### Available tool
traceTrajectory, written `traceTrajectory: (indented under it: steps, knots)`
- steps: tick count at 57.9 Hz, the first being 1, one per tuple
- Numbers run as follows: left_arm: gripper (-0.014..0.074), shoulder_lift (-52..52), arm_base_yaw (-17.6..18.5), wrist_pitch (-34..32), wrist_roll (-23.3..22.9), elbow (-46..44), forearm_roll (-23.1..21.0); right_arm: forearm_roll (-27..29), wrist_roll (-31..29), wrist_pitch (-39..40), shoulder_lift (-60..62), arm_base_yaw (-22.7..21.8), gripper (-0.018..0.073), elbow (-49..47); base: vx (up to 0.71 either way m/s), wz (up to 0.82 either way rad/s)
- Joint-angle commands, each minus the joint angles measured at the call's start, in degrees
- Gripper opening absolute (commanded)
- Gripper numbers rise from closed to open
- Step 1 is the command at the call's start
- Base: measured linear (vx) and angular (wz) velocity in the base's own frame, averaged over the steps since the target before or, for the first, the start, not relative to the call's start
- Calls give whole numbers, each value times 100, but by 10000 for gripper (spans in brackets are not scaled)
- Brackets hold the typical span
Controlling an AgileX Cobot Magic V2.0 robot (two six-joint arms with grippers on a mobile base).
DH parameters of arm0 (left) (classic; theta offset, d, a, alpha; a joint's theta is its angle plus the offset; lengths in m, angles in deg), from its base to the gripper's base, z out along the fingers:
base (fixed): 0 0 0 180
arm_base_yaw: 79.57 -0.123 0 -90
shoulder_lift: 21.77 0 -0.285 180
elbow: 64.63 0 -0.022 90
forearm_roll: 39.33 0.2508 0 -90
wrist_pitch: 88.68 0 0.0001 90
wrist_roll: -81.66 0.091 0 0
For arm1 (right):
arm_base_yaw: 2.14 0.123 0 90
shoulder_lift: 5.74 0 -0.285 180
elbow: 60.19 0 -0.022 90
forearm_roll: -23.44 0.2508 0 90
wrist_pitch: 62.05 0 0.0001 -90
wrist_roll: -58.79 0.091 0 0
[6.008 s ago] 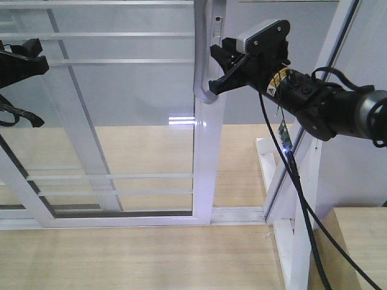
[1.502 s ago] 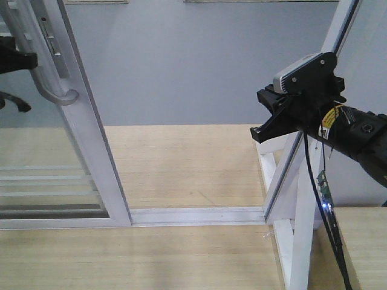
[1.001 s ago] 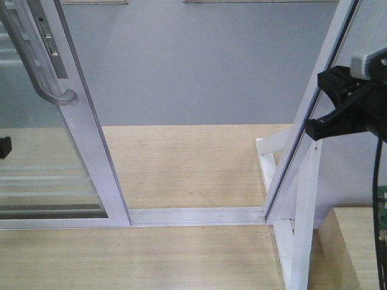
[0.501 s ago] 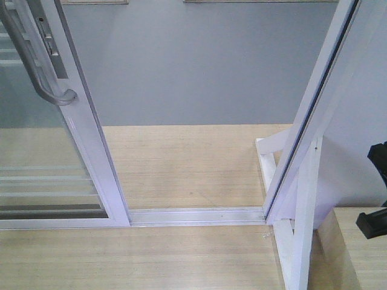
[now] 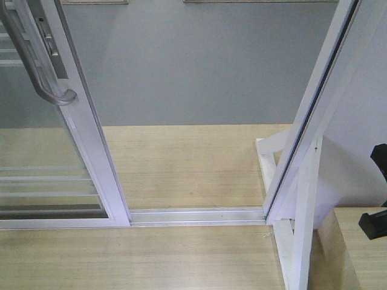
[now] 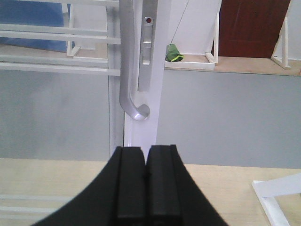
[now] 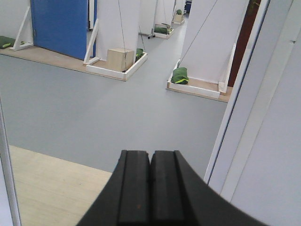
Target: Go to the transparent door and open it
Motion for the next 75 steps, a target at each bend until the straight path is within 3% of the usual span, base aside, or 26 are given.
traceTrajectory:
  steps: [1, 32, 48, 56, 68, 75]
  knots:
    - [-8, -24, 34, -444, -49, -170, -42, -32, -1, 356, -33, -21, -6, -176, 0, 0]
    - [-6, -24, 34, -718, 9, -164, -62, -37, -1, 356, -33, -21, -6, -176, 0, 0]
    - [-6, -24, 34, -968, 1578, -164, -1156, -48, -1, 356, -33, -21, -6, -176, 0, 0]
    - [-6, -24, 34, -947, 1607, -164, -1413, -48, -1, 356, -33, -21, -6, -176, 0, 0]
    - [-6, 562, 17, -185, 1660, -121, -1358, -50, -1, 356, -33, -21, -6, -176, 0, 0]
    - [-6, 1135, 17, -68, 1654, 275, -1246, -50, -1, 356, -33, -21, -6, -176, 0, 0]
